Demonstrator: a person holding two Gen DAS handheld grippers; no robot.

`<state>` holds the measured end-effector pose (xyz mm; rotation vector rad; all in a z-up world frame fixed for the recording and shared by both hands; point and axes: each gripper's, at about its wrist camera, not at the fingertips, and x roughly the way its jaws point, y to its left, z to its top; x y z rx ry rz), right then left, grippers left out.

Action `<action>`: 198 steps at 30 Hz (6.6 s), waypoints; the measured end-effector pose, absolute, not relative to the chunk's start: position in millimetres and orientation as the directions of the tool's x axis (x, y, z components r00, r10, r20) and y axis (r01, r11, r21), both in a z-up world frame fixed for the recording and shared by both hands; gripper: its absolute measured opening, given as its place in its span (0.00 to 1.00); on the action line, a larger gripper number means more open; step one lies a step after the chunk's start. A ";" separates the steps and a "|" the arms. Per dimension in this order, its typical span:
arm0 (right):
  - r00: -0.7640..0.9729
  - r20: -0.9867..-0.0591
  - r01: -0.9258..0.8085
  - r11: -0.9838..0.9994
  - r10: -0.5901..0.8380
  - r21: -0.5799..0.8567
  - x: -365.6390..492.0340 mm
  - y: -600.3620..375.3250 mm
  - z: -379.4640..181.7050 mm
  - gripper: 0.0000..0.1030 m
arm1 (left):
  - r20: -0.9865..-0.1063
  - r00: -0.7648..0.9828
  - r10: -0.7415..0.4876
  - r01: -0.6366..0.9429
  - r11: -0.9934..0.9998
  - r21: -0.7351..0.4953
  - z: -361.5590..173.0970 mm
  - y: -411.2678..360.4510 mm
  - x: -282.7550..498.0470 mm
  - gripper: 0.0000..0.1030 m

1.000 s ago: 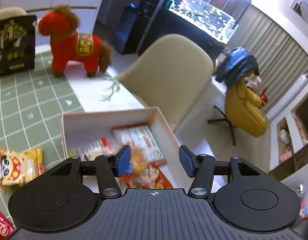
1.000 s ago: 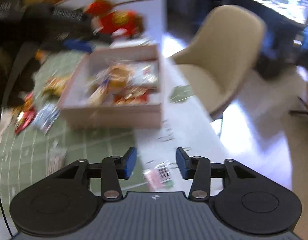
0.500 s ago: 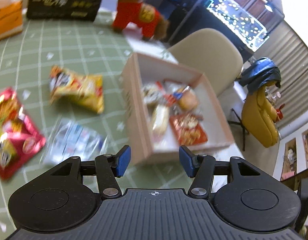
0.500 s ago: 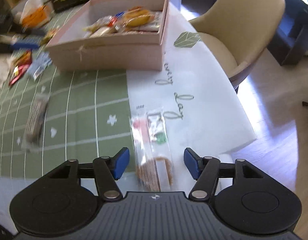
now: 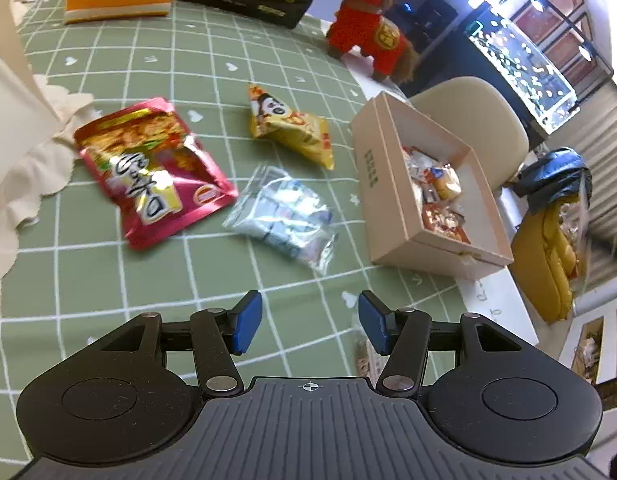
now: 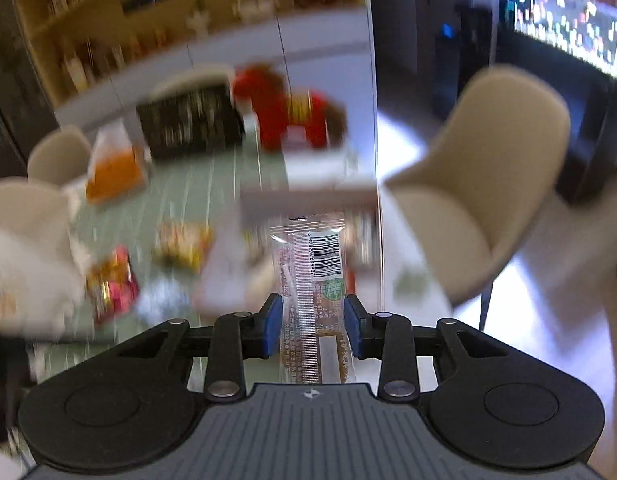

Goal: Organize snacks
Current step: 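Carry bun and stick packets over the pink box and open both tools, then grasp the yellow panda snack bag with left tool while right approaches cookie packet, then grasp the clear brown cookie packet with right tool while left holds panda bag, then carry panda bag and cookie packet over the pink box and open both tools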

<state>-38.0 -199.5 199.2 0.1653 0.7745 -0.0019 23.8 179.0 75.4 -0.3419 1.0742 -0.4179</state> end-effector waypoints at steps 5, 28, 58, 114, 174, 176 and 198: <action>0.722 -0.692 0.117 0.988 -0.013 0.103 11.8 -192.1 204.8 0.69 | -0.765 0.436 -0.475 0.162 0.877 -0.452 76.7 184.4 21.7 0.57; 0.411 -0.903 -0.016 0.992 0.124 0.129 -70.5 -133.4 67.2 0.69 | -0.830 0.447 -0.334 0.368 0.914 -0.170 45.4 70.9 236.7 0.36; 0.399 -0.909 -0.194 0.980 0.123 0.048 -52.3 -1.6 58.1 0.70 | -0.798 0.486 -0.357 0.165 0.934 -0.318 71.7 243.5 32.2 0.30; 0.472 -0.880 0.140 0.990 -0.049 0.019 -128.3 -39.1 28.6 1.00 | -0.843 0.399 -0.362 0.346 0.910 -0.227 47.6 206.6 37.4 0.75; 0.566 -0.824 0.123 0.986 0.021 0.110 -128.9 -173.3 108.6 0.36 | -0.710 0.314 -0.630 0.563 0.726 -0.396 109.8 73.0 -52.8 0.25; 0.588 -0.809 0.146 0.983 0.004 0.111 -132.7 -182.2 119.4 0.36 | -0.675 0.312 -0.669 0.595 0.691 -0.410 127.1 62.7 -47.9 0.25; 0.706 -0.706 0.215 0.966 -0.052 0.144 -120.3 -225.2 171.7 0.36 | -0.552 0.474 -0.686 0.501 0.726 -0.471 198.6 37.3 115.9 0.27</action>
